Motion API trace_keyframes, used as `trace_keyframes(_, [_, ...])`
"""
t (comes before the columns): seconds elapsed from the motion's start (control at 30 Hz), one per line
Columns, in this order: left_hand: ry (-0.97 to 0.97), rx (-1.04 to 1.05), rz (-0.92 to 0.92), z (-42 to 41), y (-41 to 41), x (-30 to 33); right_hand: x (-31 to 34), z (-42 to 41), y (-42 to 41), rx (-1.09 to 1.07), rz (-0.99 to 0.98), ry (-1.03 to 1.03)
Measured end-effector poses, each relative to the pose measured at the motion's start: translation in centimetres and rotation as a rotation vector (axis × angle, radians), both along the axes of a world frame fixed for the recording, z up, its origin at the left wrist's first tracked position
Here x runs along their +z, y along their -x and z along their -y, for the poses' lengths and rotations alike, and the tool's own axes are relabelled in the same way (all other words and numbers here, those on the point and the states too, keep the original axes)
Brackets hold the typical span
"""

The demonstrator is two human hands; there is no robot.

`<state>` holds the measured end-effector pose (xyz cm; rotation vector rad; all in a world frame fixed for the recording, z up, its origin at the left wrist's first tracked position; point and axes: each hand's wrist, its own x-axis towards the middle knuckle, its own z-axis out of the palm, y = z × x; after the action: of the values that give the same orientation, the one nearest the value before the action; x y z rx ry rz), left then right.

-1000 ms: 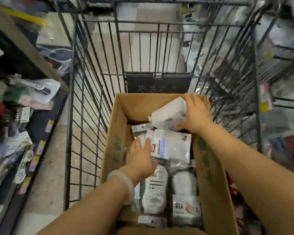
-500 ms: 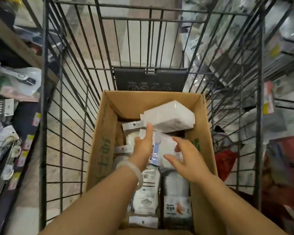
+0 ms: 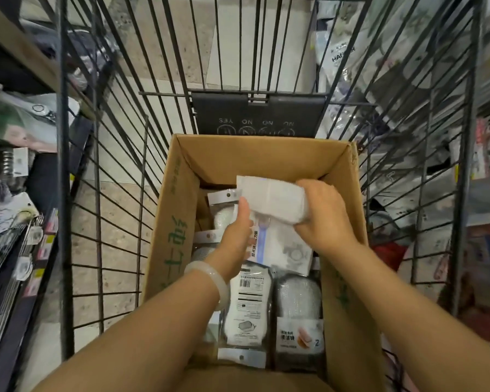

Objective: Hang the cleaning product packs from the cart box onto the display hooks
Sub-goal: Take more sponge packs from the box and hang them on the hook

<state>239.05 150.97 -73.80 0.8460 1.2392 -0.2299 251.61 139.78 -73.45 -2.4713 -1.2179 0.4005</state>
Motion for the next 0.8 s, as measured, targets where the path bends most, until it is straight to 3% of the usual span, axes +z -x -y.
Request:
trace_keyframes(0.1, [0.276, 0.292, 0.131, -0.6, 0.1, 0.8, -0.8, 3.2, 3.1, 0.161, 0.116, -0.128])
trace_keyframes(0.2, [0.259, 0.206, 0.162, -0.2, 1.0, 1.1, -1.0, 5.0, 4.3, 0.35, 0.032, -0.036])
trace_keyframes(0.3, [0.216, 0.165, 0.093, 1.2, 2.4, 0.4, 0.7, 3.7, 4.4, 0.148, -0.232, -0.115])
trace_keyframes(0.37, [0.241, 0.204, 0.079, 2.0, 3.1, -0.3, 1.5, 1.9, 3.5, -0.07, -0.269, -0.171])
trace_keyframes(0.47, [0.289, 0.28, 0.054, 3.1, 3.6, -1.5, 0.6, -0.9, 0.6, -0.07, -0.249, 0.07])
trace_keyframes(0.57, [0.347, 0.324, 0.081, 4.0, 3.2, -2.5, -0.6, -3.0, -1.3, -0.067, -0.425, 0.386])
trace_keyframes(0.67, [0.386, 0.414, 0.158, 4.5, 3.0, -3.0, -2.2, -3.7, -1.5, -0.195, -0.711, 0.472])
trace_keyframes(0.8, [0.373, 0.474, 0.217, 3.7, 3.2, -4.1, -2.8, -3.0, -1.2, -0.12, -0.916, 0.55])
